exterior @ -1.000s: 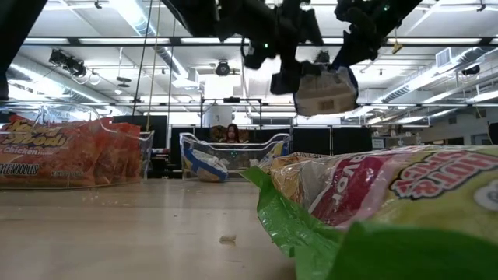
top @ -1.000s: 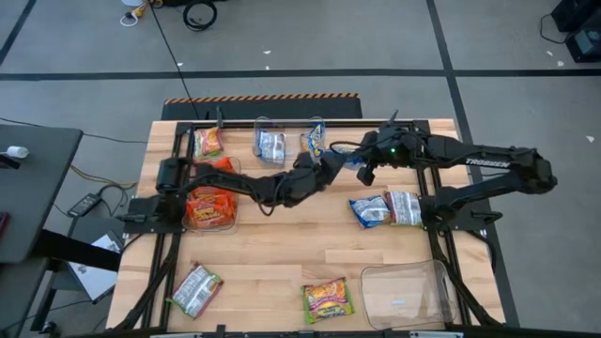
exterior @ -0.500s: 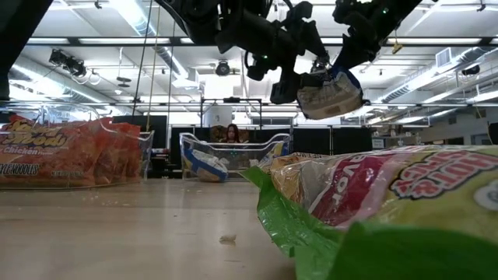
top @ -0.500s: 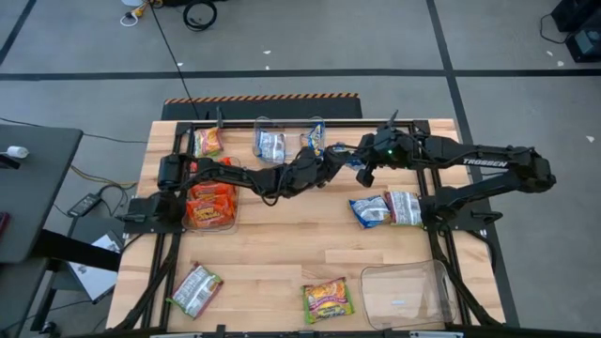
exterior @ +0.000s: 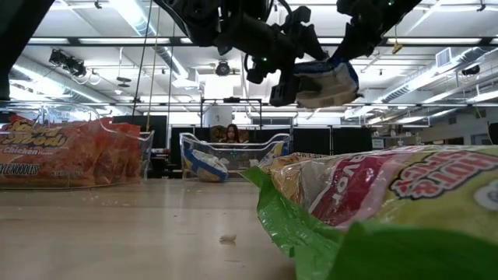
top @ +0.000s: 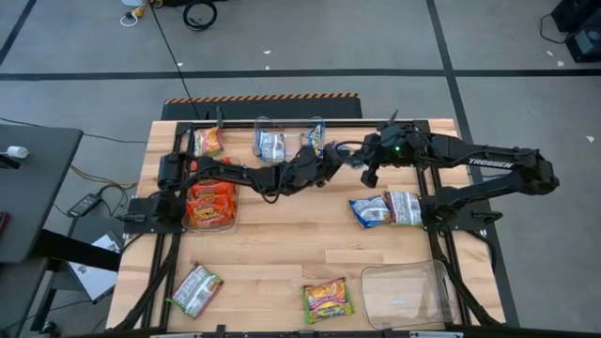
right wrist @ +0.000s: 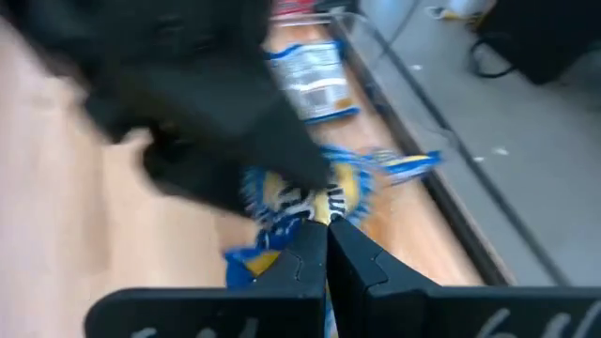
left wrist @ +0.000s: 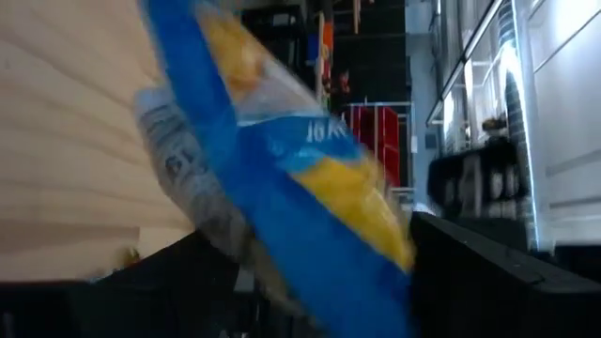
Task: Sort Maruchan noodles
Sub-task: Put the blue noodles into the middle transparent bin
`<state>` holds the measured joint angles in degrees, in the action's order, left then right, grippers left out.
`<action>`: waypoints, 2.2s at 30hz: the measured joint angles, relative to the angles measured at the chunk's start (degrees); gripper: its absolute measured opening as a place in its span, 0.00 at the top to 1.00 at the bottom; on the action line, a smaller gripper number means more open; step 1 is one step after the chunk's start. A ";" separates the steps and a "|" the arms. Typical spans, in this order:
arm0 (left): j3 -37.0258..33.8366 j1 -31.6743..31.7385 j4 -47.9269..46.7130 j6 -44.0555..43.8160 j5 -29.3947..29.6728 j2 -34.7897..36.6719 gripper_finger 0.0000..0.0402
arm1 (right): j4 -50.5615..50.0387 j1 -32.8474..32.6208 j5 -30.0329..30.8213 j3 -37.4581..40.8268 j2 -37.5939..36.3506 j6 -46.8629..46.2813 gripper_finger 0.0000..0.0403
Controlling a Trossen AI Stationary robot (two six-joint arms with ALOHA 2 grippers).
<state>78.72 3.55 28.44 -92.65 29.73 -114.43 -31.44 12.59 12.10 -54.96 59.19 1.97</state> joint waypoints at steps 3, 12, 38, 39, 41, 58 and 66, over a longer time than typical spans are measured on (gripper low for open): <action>0.00 0.81 0.64 0.54 -0.04 0.00 0.24 | 0.15 -0.08 -3.25 0.00 0.19 -1.71 0.99; 0.00 1.89 1.90 8.38 -4.25 0.04 0.25 | 2.90 -0.08 -5.99 0.00 0.19 -3.75 0.99; -0.05 0.95 -0.72 28.19 -8.03 0.45 0.68 | -11.22 -1.18 -14.45 -7.29 -3.20 -9.24 0.63; -0.02 1.38 -1.03 29.24 -8.45 1.09 0.68 | -13.34 -1.42 -14.70 -9.06 -4.09 -8.85 0.63; -0.01 2.42 -2.72 31.91 -8.69 2.81 0.66 | -16.71 -1.90 -14.90 -12.59 -6.02 -7.99 0.63; 0.13 22.06 -47.98 80.40 -33.30 28.88 0.66 | -20.10 -2.23 -13.00 -19.98 -14.63 0.37 0.63; 0.11 28.72 -54.31 127.64 -43.93 32.14 0.66 | -19.26 -2.11 -5.60 -19.93 -11.45 9.84 0.63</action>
<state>78.83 32.27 -25.86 34.99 -14.19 -82.29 -50.69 10.48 6.49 -74.89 47.74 11.81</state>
